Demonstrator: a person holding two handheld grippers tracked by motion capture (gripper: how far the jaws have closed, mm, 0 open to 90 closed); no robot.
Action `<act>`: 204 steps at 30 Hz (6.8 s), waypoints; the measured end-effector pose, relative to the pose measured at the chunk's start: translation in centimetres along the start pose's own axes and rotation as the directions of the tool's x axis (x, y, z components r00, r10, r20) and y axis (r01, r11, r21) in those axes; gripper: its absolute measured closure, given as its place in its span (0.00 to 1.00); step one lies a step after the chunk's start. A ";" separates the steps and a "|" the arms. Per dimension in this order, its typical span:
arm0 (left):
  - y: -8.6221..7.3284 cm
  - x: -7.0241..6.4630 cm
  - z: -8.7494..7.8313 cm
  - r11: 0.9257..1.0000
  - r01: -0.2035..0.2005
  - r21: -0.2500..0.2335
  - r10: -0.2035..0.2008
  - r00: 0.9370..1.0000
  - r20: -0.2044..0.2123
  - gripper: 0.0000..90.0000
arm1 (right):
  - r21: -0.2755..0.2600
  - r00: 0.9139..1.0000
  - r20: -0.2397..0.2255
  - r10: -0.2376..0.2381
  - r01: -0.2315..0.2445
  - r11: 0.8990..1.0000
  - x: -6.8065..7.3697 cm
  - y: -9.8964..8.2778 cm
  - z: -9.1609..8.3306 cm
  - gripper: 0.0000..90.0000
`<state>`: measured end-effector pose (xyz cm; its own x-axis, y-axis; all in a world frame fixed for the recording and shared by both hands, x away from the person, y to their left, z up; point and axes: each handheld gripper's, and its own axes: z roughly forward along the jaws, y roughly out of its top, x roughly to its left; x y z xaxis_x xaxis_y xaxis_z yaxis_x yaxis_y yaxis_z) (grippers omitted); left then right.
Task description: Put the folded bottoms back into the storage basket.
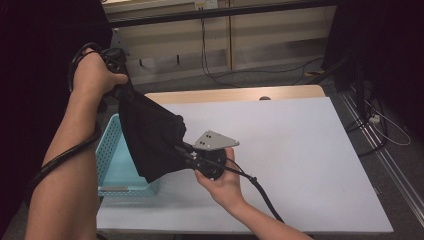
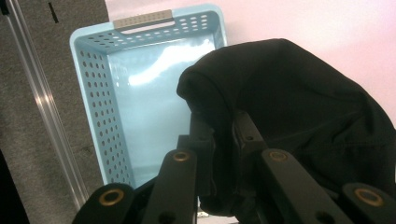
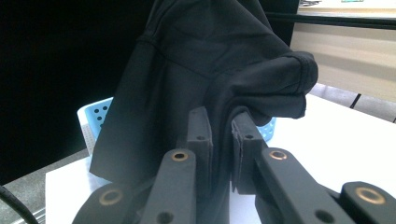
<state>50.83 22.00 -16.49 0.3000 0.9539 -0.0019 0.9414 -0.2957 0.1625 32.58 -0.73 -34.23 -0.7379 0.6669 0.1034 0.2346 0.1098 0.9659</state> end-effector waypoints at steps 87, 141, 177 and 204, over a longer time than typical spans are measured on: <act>-8.2 8.1 17.3 0.955 -0.002 -0.295 0.019 0.998 0.055 0.62 | 0.283 0.999 -0.019 -0.038 0.041 0.958 -6.4 -5.5 -0.4 0.22; -11.8 10.1 20.5 0.984 0.084 -0.159 -0.079 0.996 0.041 0.83 | 0.327 0.997 0.063 -0.051 0.028 0.945 -9.9 -8.7 -6.5 0.20; -9.9 -4.5 15.9 0.919 -0.184 -0.348 0.260 0.947 0.187 0.29 | 0.344 0.992 0.123 -0.010 -0.033 0.938 -12.5 -10.7 -13.8 0.19; -11.9 -8.7 18.8 0.889 -0.273 -0.367 0.374 0.896 0.239 0.23 | 0.385 0.990 0.140 0.002 -0.056 0.921 -13.4 -12.5 -16.8 0.19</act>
<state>39.94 16.30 -36.97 0.6577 0.7323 -0.1765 0.6985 -0.5051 0.5069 28.91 -23.36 -43.66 -0.6415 0.7638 0.0711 0.5015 0.3474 0.7923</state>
